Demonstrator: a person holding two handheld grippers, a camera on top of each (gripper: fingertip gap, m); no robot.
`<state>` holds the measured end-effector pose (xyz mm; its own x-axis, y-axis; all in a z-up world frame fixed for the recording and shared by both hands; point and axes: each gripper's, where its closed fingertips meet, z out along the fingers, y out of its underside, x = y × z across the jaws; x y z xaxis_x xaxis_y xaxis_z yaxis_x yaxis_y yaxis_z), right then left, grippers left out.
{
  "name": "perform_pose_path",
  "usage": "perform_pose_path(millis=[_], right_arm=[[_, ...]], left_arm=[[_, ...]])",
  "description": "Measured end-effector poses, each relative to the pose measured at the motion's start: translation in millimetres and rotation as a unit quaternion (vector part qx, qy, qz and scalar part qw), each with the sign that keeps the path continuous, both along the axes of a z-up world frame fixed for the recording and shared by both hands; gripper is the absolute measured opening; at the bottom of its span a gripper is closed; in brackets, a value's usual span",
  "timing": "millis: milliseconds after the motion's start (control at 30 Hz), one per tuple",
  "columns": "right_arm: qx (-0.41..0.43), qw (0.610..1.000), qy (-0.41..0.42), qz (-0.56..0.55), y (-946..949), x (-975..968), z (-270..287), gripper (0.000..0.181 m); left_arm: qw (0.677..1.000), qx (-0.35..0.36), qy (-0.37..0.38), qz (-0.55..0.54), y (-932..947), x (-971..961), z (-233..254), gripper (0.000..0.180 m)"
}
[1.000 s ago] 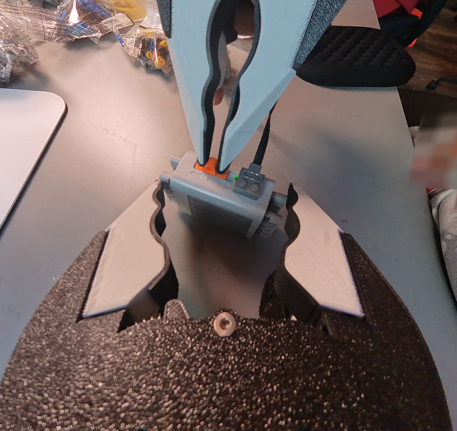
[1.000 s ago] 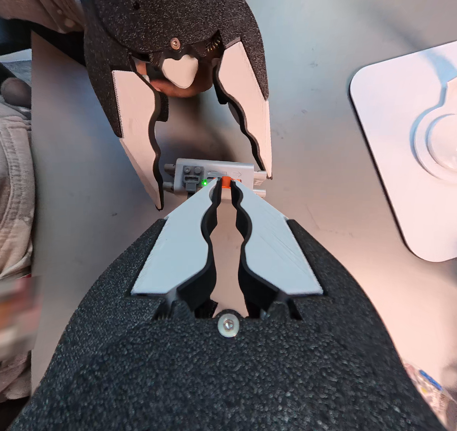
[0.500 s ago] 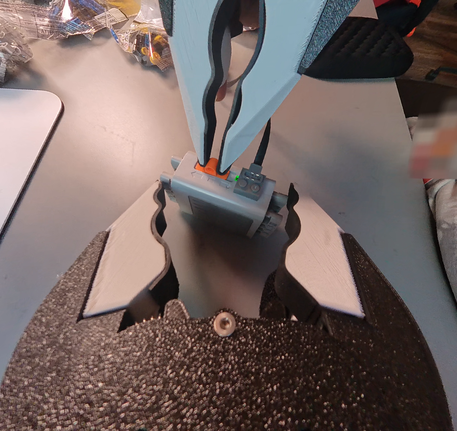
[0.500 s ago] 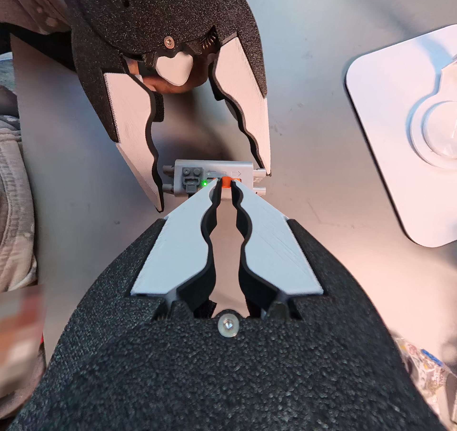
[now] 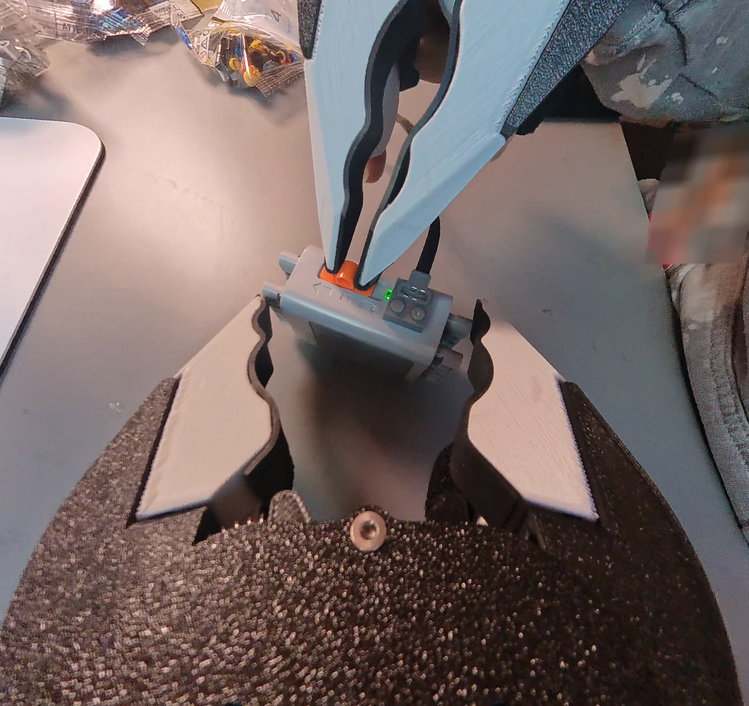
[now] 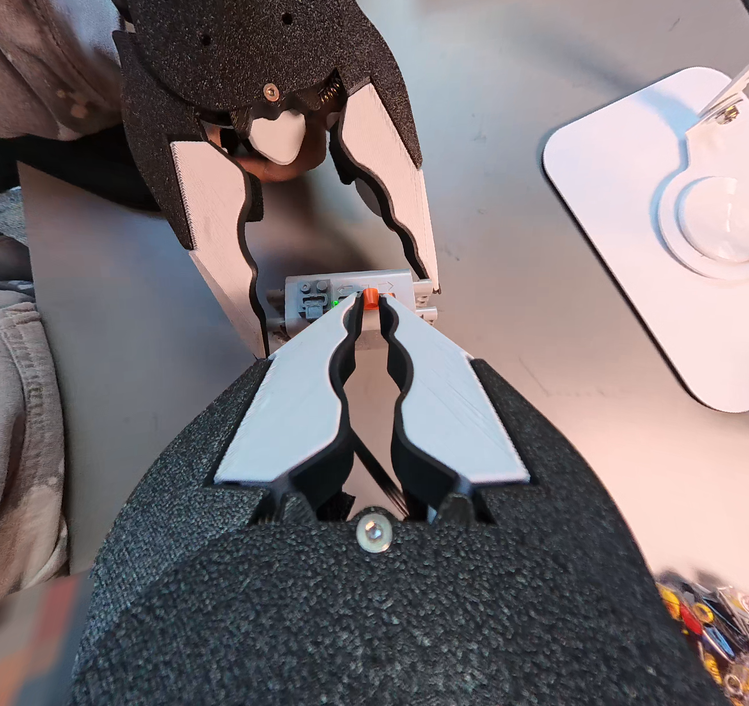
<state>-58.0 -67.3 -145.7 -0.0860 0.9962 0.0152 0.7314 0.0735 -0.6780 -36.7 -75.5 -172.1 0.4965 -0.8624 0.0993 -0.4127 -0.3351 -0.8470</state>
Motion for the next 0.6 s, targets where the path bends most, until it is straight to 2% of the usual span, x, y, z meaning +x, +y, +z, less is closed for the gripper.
perform_pose_path(millis=[600], right_arm=[[-0.006,1.0,0.012,0.018,-1.0,4.5,-0.8,0.007]], left_arm=[[1.0,0.011,-0.001,0.02,2.5,2.2,-0.7,0.096]])
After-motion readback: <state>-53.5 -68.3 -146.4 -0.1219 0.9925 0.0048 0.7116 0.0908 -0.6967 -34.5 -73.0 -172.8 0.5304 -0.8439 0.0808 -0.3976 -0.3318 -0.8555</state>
